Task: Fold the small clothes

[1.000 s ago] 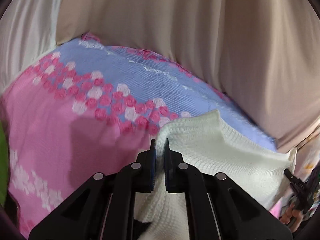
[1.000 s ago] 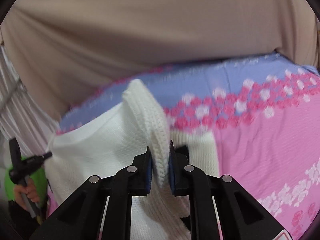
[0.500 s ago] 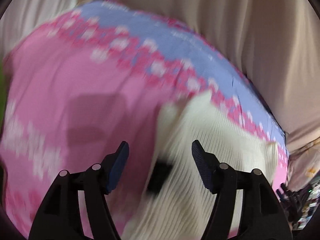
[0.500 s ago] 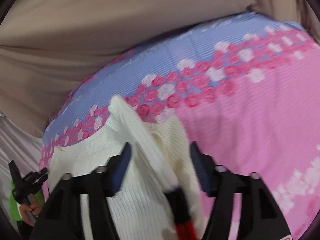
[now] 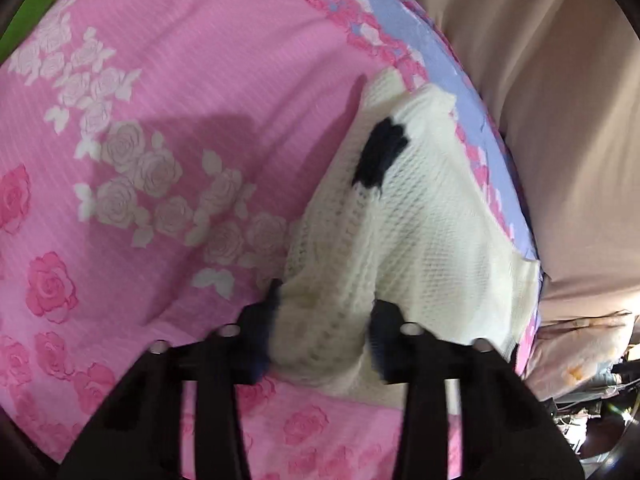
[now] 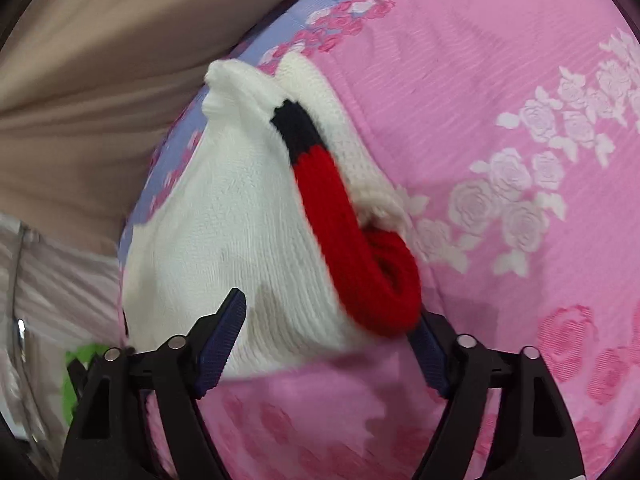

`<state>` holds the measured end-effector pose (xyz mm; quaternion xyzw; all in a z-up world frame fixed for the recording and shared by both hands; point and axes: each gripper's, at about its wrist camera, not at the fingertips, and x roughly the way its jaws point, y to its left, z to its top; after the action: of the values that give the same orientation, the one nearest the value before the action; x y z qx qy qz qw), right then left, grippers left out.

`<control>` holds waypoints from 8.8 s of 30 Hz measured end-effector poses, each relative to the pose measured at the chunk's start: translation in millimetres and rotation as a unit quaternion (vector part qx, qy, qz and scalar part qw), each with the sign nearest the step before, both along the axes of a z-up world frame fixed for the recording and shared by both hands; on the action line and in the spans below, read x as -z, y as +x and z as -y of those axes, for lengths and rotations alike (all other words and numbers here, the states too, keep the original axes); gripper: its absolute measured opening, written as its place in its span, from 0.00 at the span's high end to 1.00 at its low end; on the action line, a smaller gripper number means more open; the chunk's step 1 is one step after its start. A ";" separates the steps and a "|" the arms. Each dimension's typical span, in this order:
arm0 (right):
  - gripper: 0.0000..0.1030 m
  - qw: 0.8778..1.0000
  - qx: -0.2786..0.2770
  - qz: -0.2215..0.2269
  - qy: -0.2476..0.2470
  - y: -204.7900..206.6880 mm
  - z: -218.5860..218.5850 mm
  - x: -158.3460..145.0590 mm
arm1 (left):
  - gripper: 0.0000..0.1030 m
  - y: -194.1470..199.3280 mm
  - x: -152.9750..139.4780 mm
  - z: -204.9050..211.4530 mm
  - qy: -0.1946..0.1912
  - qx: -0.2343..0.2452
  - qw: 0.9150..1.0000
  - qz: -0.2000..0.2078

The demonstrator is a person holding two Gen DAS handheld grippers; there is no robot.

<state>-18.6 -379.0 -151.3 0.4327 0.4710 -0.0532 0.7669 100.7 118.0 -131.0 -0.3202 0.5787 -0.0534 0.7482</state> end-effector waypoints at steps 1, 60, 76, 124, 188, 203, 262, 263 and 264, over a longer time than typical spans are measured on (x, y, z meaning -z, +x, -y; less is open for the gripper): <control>0.87 1.000 0.006 -0.004 0.008 2.9 2.4 -0.7 | 0.76 -3.4 -11.7 -3.7 0.004 0.007 1.000 0.010; 0.75 0.953 -0.264 0.041 -0.145 -48.3 -151.9 -75.4 | 0.75 -94.6 -40.0 104.5 0.171 0.255 0.949 0.074; 1.00 0.989 -0.091 -0.070 -0.093 -115.6 5.7 -14.1 | 0.82 -97.6 -42.7 50.3 0.134 0.200 0.965 0.099; 0.96 0.961 -0.272 -0.028 -0.048 -6.8 -149.0 -3.4 | 0.84 -116.6 -138.9 145.5 -0.012 0.288 0.945 0.154; 0.82 0.975 -0.205 -0.012 0.084 -148.1 -16.7 -30.1 | 0.79 -193.5 1.1 186.1 -0.004 0.410 0.912 -0.033; 0.73 0.983 -0.167 -0.071 0.032 -201.1 14.3 -16.3 | 0.43 -204.9 -60.8 176.5 0.104 0.432 0.893 0.072; 0.21 0.984 -0.130 -0.055 -0.111 -128.8 2.7 -15.6 | 0.10 -139.1 -19.7 186.8 0.045 0.264 0.962 0.058; 0.21 0.986 -0.127 -0.055 -0.096 -128.2 2.7 -11.6 | 0.10 -138.1 -17.8 187.3 0.034 0.262 0.963 0.057; 0.21 0.987 -0.127 -0.051 -0.080 -127.6 3.1 -8.1 | 0.10 -136.8 -15.4 189.1 0.026 0.260 0.964 0.055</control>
<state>-146.2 -382.1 -143.2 0.3038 0.5549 -0.0151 0.7743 -36.1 -71.1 -115.6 -0.1359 0.6008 -0.2482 0.7477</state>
